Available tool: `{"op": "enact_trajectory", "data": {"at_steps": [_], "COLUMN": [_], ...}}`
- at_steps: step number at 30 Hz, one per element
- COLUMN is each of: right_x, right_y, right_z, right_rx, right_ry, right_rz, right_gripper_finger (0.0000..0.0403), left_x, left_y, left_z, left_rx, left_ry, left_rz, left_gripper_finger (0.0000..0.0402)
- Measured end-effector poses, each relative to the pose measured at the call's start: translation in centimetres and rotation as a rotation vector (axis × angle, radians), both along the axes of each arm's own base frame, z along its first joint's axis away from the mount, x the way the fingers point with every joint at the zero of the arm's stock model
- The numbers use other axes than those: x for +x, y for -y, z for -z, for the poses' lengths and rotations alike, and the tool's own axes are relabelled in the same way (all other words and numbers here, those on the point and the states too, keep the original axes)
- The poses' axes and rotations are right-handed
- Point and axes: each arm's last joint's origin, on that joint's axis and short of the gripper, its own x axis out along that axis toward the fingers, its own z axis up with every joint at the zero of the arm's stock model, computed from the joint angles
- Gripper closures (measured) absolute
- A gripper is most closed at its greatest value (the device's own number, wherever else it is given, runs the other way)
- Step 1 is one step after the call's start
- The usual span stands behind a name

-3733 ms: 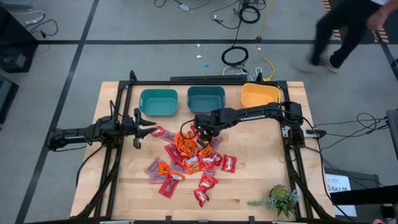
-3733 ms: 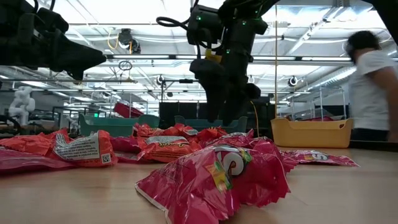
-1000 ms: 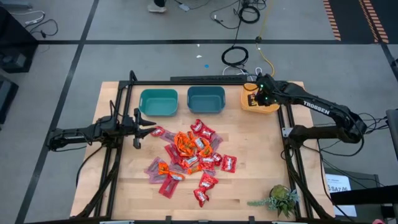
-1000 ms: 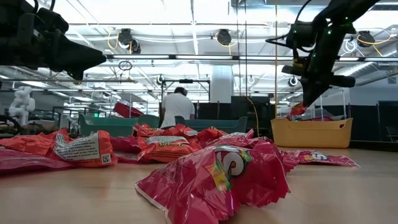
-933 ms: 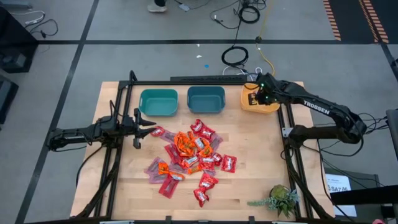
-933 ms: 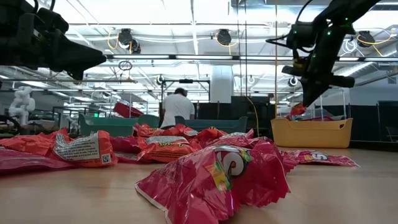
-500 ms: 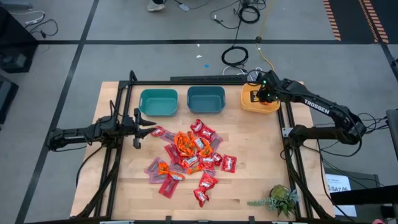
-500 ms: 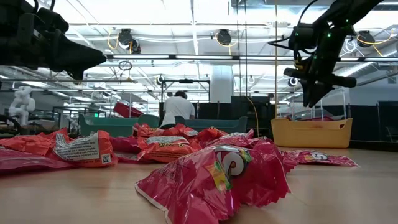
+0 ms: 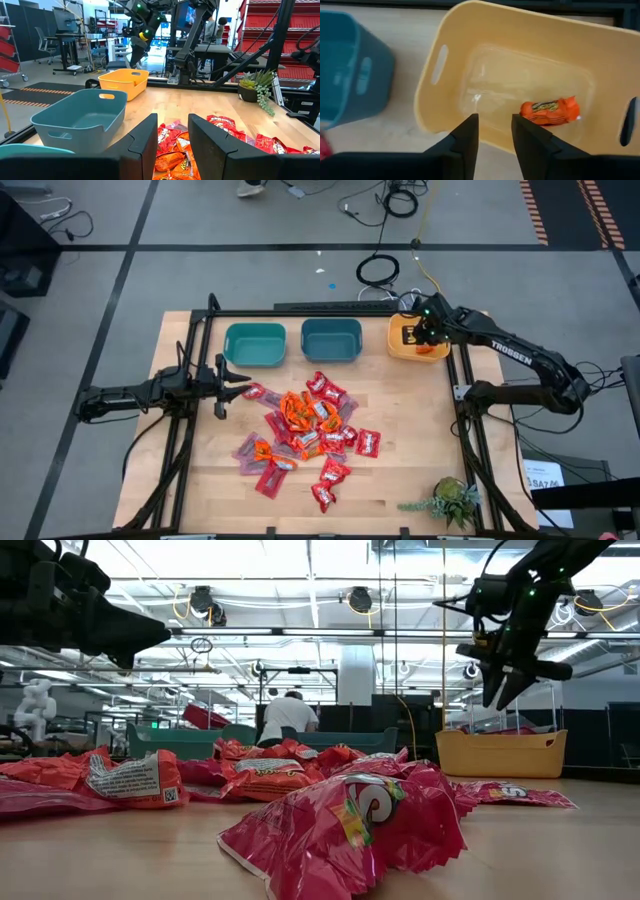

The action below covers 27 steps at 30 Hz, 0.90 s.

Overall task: Sort candy
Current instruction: Put the red candy into the blue bin

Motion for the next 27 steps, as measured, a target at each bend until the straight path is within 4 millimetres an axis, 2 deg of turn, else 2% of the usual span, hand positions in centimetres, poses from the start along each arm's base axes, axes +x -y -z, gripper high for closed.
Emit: {"op": "enact_trajectory", "data": {"at_steps": [15, 22, 27], "right_x": [-0.9, 0.1, 1.0], "right_y": [-4.8, -7.1, -7.6], "right_z": [-3.8, -4.1, -4.0], "right_rx": [-0.109, -0.067, -0.063], "right_ry": [0.222, 0.285, 0.29], "right_rz": [-0.079, -0.164, -0.206], "right_gripper_finger": [0.0272, 0.0266, 0.0266], "left_x": [0.0, 0.0, 0.0], "left_y": [0.0, 0.0, 0.0], "left_z": [0.0, 0.0, 0.0], "left_rx": [0.0, 0.0, 0.0], "left_ry": [0.0, 0.0, 0.0], "left_rz": [0.0, 0.0, 0.0], "left_gripper_finger": [0.0284, 0.0284, 0.0284]}}
